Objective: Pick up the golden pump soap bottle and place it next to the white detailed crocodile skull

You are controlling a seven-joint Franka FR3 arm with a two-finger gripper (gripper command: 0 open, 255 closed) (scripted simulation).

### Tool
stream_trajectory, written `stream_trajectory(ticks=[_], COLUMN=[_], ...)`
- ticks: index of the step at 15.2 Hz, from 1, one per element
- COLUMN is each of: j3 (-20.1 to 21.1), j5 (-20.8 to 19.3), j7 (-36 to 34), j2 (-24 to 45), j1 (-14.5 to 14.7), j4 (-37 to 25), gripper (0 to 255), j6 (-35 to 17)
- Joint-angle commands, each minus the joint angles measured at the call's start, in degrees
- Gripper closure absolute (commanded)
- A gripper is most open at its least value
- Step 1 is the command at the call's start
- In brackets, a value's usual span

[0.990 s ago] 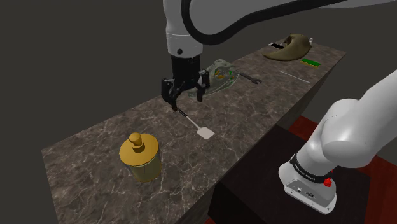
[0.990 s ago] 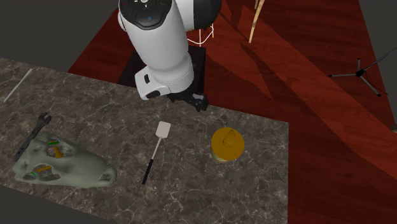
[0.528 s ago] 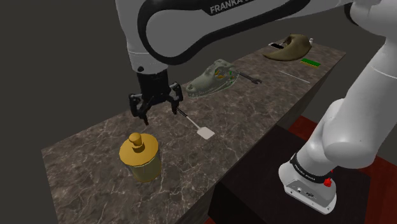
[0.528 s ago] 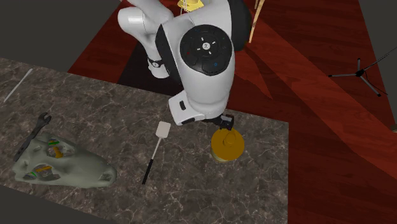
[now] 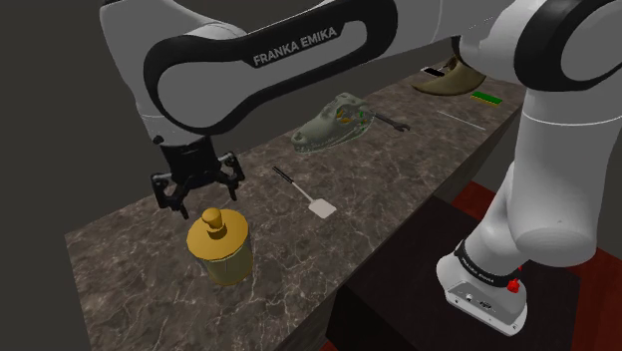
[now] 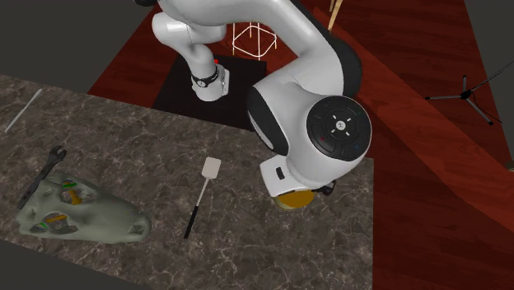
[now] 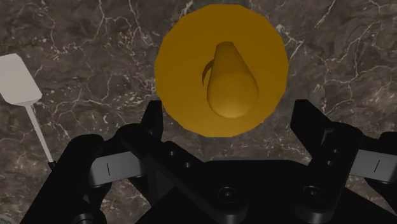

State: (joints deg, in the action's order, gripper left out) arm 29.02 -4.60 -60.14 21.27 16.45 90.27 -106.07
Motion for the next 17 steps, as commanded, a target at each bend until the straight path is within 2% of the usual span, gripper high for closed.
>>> stream_trajectory(ticks=[1,6,14,15,17], j3=[-0.1,-0.3,-0.3,-0.3,-0.3], j5=[-0.5,-1.0,-1.0,-1.0,-1.0], j7=[-0.6,-0.9,-0.9,-0.9,-0.9], j2=[1.1,1.8,1.8,1.8,1.8], j1=[0.5,0.6,0.6,0.6,0.6], j4=[-0.1,3.2,3.2,3.2,3.2], gripper=[0,0,0,255,255], j6=[-0.8,-4.8,-4.8,-4.8,-4.8])
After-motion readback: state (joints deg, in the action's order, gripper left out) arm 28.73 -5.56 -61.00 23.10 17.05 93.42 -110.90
